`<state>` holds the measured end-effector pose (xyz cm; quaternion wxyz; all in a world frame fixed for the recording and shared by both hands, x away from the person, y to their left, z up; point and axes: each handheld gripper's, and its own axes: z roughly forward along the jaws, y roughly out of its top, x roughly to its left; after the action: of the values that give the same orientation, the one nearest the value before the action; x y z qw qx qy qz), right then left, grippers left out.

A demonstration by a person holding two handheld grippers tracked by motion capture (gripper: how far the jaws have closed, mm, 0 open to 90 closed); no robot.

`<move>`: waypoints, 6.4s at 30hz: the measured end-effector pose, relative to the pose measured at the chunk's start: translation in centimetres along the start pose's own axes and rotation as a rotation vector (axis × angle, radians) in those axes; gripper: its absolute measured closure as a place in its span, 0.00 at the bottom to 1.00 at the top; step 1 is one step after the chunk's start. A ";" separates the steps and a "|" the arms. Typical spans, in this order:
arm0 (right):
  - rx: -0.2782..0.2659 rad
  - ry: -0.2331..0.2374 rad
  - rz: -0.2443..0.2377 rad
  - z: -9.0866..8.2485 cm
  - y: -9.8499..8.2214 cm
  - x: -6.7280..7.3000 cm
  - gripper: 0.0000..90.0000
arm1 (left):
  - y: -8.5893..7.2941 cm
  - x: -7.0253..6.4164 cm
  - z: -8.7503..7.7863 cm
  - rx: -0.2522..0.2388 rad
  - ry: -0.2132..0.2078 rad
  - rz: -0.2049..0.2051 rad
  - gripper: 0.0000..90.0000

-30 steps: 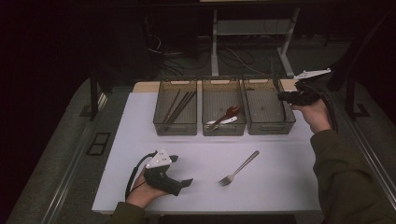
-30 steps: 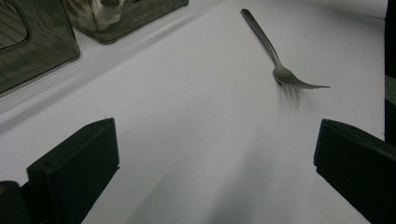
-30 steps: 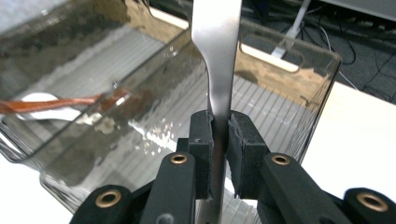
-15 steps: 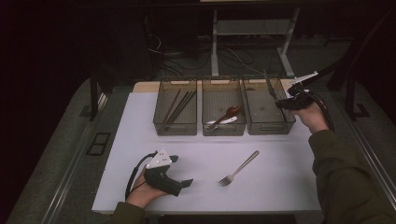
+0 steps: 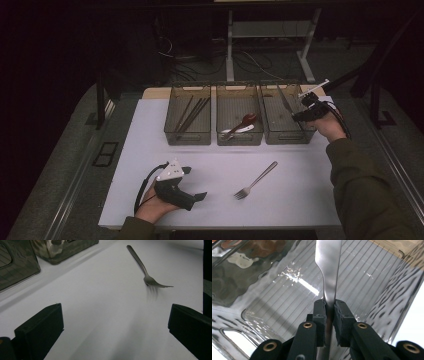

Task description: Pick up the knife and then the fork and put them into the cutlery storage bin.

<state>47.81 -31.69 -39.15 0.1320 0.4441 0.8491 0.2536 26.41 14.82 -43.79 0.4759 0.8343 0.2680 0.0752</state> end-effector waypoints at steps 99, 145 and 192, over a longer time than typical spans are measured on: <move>-0.201 0.307 -0.105 -1.5 -9.2 12.4 0.99 | -0.1 -0.2 0.3 0.029 0.006 0.012 0.00; -0.074 0.279 -0.165 -0.7 -10.6 12.7 0.99 | -0.1 -0.3 0.1 0.027 0.007 0.014 0.00; -0.041 0.344 -0.188 -4.1 -14.0 13.5 0.84 | -0.1 -0.4 0.3 0.033 -0.008 0.026 0.00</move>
<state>28.63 -28.52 -43.35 0.0170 0.3104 0.8915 0.3295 26.12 14.47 -44.01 0.4624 0.8456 0.2565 0.0734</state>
